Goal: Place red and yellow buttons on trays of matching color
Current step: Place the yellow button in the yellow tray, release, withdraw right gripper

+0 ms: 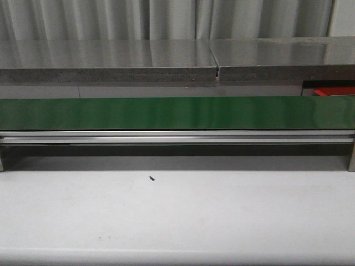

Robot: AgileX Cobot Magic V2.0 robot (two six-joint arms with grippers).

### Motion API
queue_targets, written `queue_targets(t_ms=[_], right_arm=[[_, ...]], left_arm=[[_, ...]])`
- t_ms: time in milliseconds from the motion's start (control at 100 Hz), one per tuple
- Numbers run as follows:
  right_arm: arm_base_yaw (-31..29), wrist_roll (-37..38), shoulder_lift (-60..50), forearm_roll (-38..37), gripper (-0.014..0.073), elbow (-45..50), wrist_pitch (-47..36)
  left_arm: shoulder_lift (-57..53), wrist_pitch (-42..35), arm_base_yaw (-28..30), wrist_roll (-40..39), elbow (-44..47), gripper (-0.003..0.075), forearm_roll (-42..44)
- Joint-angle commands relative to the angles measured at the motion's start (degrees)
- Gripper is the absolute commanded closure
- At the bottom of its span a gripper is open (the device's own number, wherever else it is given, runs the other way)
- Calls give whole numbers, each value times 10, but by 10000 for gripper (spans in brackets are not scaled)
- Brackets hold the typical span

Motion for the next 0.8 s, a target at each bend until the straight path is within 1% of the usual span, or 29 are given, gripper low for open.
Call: queue_targets(t_ms=[0,40,90,260,450,620,790], right_arm=[[-5,-2,-32,6,97,-12,-10],[-5,-1,-33,6,70,-12,-11],[-5,3,-35,6,57,-12,-13],[-5,8,-64,9,57,-12,-20],[4,8,-138,29,57,-12,-31],[42,-4,-223,29,57,-11,-32],[101,-19,-304,29,57,4,-33]], left_arm=[[3,-43,-4,-3,-15,739,-11],[3,-43,-4,-3,-15,739,-11],[3,-43,-4,-3,-15,739,-11],[3,-43,-4,-3,-15,739,-11],[3,-43,-4,-3,-15,739,-11],[3,-43,-4,-3,-15,739,-11],[3,-43,-4,-3,-15,739,-11]])
